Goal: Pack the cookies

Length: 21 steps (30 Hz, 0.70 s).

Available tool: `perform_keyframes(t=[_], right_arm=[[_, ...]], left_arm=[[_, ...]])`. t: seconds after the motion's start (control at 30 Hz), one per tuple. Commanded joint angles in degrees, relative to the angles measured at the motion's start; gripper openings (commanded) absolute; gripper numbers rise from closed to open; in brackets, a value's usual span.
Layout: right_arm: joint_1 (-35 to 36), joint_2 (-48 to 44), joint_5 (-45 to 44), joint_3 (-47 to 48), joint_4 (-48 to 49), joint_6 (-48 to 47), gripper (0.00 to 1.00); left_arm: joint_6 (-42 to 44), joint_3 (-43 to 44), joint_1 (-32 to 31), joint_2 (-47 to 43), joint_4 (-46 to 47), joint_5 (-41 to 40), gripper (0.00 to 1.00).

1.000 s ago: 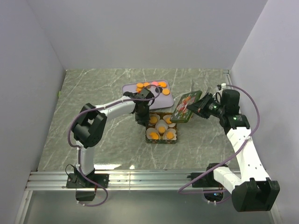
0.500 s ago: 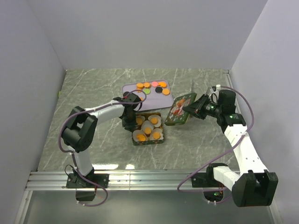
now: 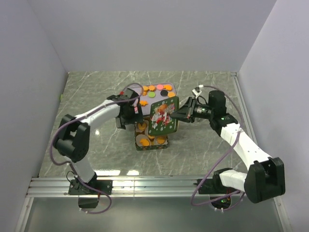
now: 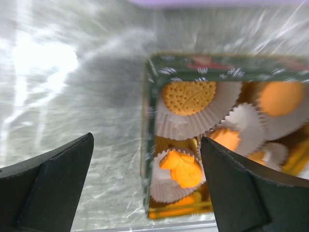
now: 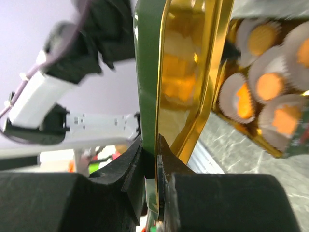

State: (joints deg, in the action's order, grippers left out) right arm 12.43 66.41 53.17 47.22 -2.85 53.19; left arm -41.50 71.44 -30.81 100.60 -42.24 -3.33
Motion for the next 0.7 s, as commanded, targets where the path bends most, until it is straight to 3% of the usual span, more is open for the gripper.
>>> perform_keyframes(t=[0.0,0.13,0.17,0.4,0.53,0.67], right_arm=[[1.81,1.61,4.58,-1.34,11.02,3.76,0.00],[3.13,4.51,5.63,-2.40,17.25,6.48,0.00],[3.39,5.04,5.72,-2.66,18.05,7.36,0.00],[6.03,10.05,5.89,-5.21,27.63,12.99,0.00],[6.56,13.38,6.33,-6.09,31.84,14.65,0.00],[7.43,16.11,7.04,-7.49,38.17,18.00,0.00]], left_arm=[[-0.69,0.64,4.87,-7.51,0.40,0.25,1.00],[-0.61,-10.57,12.42,-19.25,8.99,8.23,0.99],[-0.52,-12.88,14.61,-21.47,13.80,13.56,1.00],[-6.57,-31.52,17.62,-35.02,37.88,33.53,0.99],[-11.06,-40.66,17.62,-38.63,48.97,38.48,1.00],[-11.15,-43.49,17.62,-38.20,52.08,39.89,0.99]])
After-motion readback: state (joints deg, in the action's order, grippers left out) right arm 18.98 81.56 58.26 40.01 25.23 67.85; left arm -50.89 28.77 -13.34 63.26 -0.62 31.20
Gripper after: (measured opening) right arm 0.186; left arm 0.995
